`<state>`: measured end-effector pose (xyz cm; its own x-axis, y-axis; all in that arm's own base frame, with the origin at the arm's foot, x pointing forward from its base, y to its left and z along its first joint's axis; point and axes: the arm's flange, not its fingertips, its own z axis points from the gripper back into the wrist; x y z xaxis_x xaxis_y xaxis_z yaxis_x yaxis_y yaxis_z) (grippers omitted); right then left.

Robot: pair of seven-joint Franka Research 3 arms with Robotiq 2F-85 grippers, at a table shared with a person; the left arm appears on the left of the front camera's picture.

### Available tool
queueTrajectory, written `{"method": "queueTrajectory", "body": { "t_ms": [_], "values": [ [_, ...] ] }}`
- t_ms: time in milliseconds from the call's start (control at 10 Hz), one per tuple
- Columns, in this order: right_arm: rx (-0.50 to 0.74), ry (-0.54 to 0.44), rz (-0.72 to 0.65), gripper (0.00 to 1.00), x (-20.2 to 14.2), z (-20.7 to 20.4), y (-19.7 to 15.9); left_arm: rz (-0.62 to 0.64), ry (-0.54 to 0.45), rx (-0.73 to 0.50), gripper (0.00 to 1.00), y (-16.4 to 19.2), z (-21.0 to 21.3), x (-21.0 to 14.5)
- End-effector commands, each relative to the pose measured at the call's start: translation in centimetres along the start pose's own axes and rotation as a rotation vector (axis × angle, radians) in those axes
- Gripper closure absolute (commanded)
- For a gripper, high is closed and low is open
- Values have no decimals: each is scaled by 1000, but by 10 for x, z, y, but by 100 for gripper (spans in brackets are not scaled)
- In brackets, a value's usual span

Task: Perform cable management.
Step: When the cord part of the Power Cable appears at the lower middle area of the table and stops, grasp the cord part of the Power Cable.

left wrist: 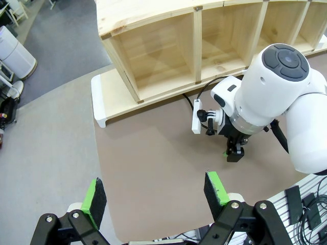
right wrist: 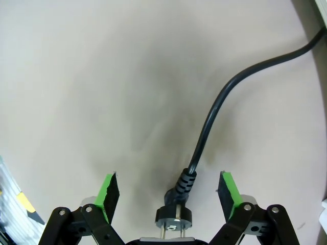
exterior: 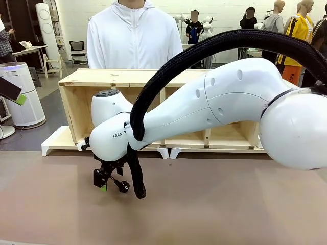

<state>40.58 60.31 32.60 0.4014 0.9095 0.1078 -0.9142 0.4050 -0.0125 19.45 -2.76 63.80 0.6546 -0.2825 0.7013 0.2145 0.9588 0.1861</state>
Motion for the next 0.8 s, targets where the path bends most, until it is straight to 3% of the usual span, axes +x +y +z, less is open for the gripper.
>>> {"method": "queueTrajectory", "body": {
  "t_ms": [0,700],
  "values": [
    [-39,27,-50,0,4,-4,-3,0,-10,4,0,1,-1,2],
    [2,16,-40,0,-6,-18,-18,0,-10,4,0,1,-1,2]
  ]
}}
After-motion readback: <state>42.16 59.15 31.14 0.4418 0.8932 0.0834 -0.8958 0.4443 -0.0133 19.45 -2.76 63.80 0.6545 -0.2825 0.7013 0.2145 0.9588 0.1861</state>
